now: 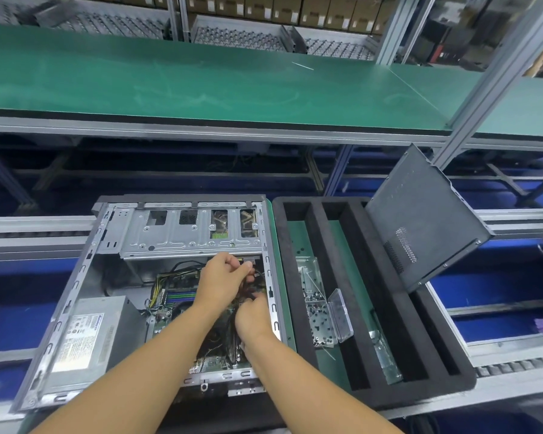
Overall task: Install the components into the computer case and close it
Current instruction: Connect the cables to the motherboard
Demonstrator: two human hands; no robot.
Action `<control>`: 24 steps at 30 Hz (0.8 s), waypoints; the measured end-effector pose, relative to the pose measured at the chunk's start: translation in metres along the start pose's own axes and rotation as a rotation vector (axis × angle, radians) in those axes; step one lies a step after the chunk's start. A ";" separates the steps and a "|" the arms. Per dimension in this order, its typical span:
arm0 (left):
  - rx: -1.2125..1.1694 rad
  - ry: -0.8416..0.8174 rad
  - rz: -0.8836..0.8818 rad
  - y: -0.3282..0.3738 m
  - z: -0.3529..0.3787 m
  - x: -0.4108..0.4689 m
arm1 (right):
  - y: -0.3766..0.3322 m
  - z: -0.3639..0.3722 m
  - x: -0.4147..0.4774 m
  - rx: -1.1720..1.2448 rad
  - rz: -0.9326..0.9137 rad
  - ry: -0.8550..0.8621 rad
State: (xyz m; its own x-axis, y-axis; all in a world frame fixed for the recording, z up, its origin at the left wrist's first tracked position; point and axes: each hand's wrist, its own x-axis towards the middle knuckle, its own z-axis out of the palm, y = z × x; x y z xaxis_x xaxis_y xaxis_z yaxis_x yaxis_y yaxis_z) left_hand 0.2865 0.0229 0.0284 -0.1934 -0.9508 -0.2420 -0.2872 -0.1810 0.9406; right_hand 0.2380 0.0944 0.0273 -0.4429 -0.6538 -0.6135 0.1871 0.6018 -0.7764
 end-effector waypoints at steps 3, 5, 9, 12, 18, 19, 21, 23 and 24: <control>0.062 0.008 -0.021 -0.001 -0.002 0.000 | 0.000 -0.001 0.001 -0.032 -0.002 -0.007; 0.010 0.041 -0.054 0.002 0.002 0.003 | 0.001 -0.001 0.000 -0.044 -0.012 -0.013; -0.070 0.102 -0.109 0.006 0.006 0.004 | 0.001 0.000 0.000 -0.063 -0.014 -0.008; -0.047 0.080 -0.088 0.004 0.004 0.004 | -0.001 -0.001 -0.003 -0.093 -0.018 0.006; -0.072 -0.091 -0.055 -0.001 -0.022 0.003 | -0.004 0.001 -0.011 -0.294 -0.132 0.091; -0.073 -0.096 -0.078 -0.001 -0.025 0.002 | -0.005 0.002 -0.013 -0.333 -0.151 0.099; -0.005 -0.071 -0.042 0.001 -0.024 -0.001 | -0.005 0.003 -0.016 -0.393 -0.185 0.134; 0.265 0.000 0.213 0.003 -0.023 0.001 | -0.005 0.002 -0.019 -0.416 -0.218 0.173; 0.429 0.011 0.360 0.004 -0.023 0.002 | -0.005 0.003 -0.021 -0.434 -0.232 0.185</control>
State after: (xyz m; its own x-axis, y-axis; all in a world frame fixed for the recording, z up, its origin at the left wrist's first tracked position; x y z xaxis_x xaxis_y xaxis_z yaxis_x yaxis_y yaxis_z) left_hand 0.3063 0.0148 0.0369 -0.3407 -0.9366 0.0812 -0.5613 0.2720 0.7816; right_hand 0.2488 0.1039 0.0440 -0.5842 -0.7242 -0.3664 -0.2971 0.6109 -0.7338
